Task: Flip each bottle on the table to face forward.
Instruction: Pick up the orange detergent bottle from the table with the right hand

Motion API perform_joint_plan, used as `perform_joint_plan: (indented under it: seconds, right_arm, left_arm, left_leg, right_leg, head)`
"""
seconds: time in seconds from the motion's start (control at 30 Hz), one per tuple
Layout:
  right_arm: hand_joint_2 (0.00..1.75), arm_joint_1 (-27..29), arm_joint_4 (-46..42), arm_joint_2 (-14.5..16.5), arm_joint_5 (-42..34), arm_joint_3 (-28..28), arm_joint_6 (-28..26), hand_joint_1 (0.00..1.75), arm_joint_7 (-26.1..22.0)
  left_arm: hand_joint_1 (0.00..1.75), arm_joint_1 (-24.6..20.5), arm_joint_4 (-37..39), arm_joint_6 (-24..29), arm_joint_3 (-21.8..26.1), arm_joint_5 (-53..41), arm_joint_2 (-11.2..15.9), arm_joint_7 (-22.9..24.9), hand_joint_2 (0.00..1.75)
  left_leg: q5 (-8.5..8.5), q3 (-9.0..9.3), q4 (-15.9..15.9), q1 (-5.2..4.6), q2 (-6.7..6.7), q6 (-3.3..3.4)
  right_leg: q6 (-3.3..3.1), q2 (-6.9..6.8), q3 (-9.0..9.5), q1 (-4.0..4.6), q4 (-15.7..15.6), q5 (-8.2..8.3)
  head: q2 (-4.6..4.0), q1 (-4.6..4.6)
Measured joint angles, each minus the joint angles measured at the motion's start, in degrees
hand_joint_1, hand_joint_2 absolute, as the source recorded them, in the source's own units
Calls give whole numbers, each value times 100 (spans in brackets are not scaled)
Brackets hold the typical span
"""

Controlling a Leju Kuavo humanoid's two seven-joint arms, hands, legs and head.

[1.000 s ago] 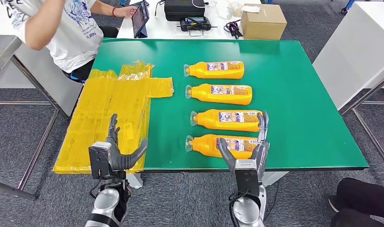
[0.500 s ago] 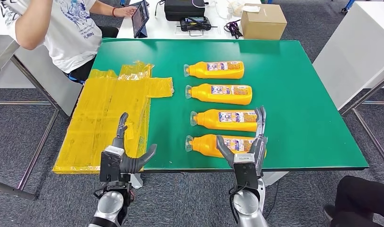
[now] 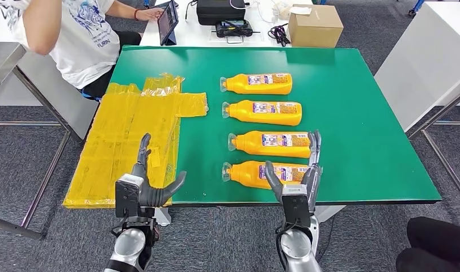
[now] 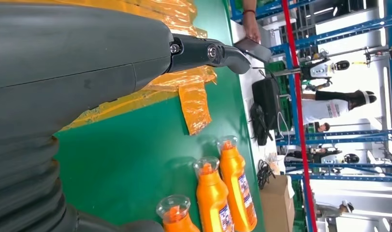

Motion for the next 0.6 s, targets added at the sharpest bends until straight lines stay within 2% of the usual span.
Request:
perform_joint_plan:
  seconds: [0.07,0.1,0.13,0.3,0.6]
  right_arm:
    - [175,-3,19,0,21,-10,2,6,48]
    - [175,-4,26,-1,42,-19,4,0,75]
    - [175,-8,33,-3,84,-30,6,0,114]
    - [175,-70,54,-95,484,-104,7,0,371]
    - [175,-71,-16,-122,285,-278,110,0,377]
  left_arm:
    - [65,-18,0,-15,6,13,0,3,175]
    - [39,-29,0,-19,8,30,0,5,175]
    - [0,-38,0,-26,11,63,0,8,175]
    - [0,-52,18,-172,49,410,-1,68,175]
    - [0,-98,256,-146,67,748,-89,520,175]
  left_leg:
    - [0,0,0,0,0,0]
    - [0,0,0,0,0,0]
    - [0,0,0,0,0,0]
    - [0,0,0,0,0,0]
    - [0,1,0,-1,1,0]
  right_leg:
    - [0,0,0,0,0,0]
    - [0,0,0,0,0,0]
    - [0,0,0,0,0,0]
    - [0,0,0,0,0,0]
    - [0,0,-1,0,-1,0]
  head:
    - [0,0]
    - [0,0]
    - [0,1]
    - [0,1]
    - [0,0]
